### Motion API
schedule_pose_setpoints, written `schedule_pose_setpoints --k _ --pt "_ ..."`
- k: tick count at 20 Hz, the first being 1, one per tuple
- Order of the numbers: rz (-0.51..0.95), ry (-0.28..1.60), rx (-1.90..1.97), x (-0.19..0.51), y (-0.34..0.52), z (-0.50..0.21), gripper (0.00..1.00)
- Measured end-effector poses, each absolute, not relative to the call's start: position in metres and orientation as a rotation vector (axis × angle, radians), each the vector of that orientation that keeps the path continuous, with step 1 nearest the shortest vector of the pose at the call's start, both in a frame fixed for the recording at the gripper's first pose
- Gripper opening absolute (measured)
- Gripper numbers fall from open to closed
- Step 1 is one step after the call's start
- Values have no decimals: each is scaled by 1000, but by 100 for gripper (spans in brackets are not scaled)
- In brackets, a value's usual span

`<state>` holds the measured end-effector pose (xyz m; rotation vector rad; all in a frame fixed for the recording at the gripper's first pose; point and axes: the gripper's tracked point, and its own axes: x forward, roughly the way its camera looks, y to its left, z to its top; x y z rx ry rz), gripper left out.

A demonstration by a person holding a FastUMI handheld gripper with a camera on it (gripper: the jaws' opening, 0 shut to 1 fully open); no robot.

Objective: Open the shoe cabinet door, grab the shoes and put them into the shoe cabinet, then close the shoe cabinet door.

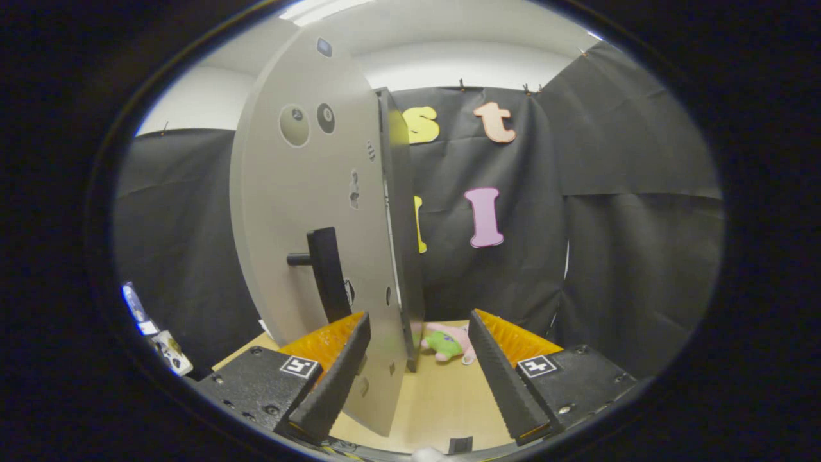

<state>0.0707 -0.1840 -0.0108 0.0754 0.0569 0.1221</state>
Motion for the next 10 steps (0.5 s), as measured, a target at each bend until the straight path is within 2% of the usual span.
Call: schedule_pose_setpoints --k 10 --pt "89 100 55 64 -143 -10 95"
